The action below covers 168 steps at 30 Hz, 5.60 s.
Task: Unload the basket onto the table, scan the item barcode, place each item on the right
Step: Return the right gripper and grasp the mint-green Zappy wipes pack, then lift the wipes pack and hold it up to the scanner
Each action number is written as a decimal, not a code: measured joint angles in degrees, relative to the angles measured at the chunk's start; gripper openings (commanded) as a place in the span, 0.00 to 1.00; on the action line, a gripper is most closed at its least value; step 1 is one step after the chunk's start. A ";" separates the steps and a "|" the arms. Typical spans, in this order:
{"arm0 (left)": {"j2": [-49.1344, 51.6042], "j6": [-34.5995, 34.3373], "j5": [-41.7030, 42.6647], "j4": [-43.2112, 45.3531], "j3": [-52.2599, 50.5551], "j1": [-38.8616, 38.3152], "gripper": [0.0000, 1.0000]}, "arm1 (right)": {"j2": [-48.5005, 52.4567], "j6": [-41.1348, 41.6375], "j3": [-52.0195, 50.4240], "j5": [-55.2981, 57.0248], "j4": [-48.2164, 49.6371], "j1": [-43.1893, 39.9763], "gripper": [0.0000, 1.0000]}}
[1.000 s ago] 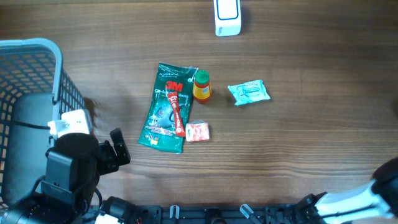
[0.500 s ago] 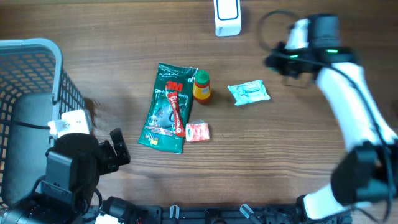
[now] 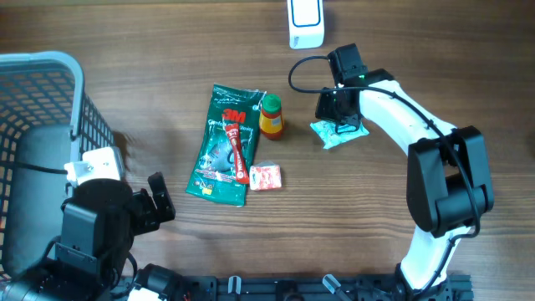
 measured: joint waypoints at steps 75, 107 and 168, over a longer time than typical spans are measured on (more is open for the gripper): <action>0.00 0.00 0.00 0.00 0.00 0.00 1.00 | 7.32 19.28 10.01 7.02 -8.96 11.26 0.26; 0.00 0.00 0.00 0.00 0.00 0.00 1.00 | 4.37 -22.10 3.80 19.45 -13.53 8.13 0.62; 0.00 0.00 0.00 0.07 0.00 0.00 1.00 | -10.64 -11.74 -0.76 -40.92 17.75 -18.73 0.05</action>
